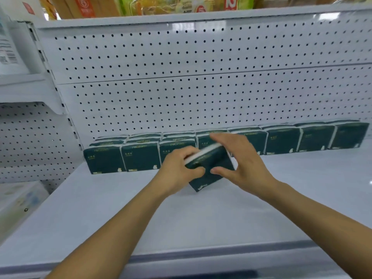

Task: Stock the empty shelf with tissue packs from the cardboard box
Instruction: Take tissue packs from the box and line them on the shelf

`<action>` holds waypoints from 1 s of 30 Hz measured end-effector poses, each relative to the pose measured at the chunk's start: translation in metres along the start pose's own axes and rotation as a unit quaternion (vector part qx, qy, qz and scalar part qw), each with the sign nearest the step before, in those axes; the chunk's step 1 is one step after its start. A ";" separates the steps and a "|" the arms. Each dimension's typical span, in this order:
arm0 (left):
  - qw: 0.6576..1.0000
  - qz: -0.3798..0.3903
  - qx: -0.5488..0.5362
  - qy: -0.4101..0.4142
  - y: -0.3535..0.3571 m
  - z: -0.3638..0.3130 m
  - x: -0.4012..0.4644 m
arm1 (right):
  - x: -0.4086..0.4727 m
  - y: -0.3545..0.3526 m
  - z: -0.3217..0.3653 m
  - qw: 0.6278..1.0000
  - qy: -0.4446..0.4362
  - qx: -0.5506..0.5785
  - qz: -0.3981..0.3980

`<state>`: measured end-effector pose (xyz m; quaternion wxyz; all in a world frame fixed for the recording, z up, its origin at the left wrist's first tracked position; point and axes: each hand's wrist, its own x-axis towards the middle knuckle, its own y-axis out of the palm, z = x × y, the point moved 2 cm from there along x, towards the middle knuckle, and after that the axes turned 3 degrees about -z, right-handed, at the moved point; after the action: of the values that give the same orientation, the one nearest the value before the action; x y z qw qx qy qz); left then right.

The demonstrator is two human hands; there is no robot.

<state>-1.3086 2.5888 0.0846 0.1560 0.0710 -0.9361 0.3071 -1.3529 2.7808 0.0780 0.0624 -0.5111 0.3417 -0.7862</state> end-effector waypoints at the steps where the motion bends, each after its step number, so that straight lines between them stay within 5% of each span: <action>1: 1.000 0.012 0.014 0.013 0.007 -0.002 0.001 | -0.004 -0.001 -0.006 1.000 -0.009 -0.024 0.002; 5: 0.999 0.041 -0.005 0.027 0.028 0.001 0.007 | -0.024 -0.002 -0.035 0.999 0.031 -0.010 0.019; 8: 0.992 -0.054 0.095 0.067 0.020 0.013 0.016 | -0.031 -0.008 -0.063 0.993 0.113 -0.003 0.023; 12: 0.939 -0.154 0.280 0.131 -0.005 0.049 0.034 | -0.028 -0.006 -0.086 0.989 0.110 -0.100 0.023; 18: 0.856 -0.088 0.489 0.143 -0.015 0.089 0.054 | -0.001 0.018 -0.098 0.977 0.055 -0.206 -0.006; 30: 0.847 -0.106 0.494 0.164 -0.007 0.093 0.069 | 0.027 0.048 -0.103 0.962 0.004 -0.271 -0.033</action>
<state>-1.3954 2.5247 0.0406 0.2830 0.1865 -0.6082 0.7178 -1.4643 2.7815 0.0445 -0.1063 -0.5171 0.5252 -0.6675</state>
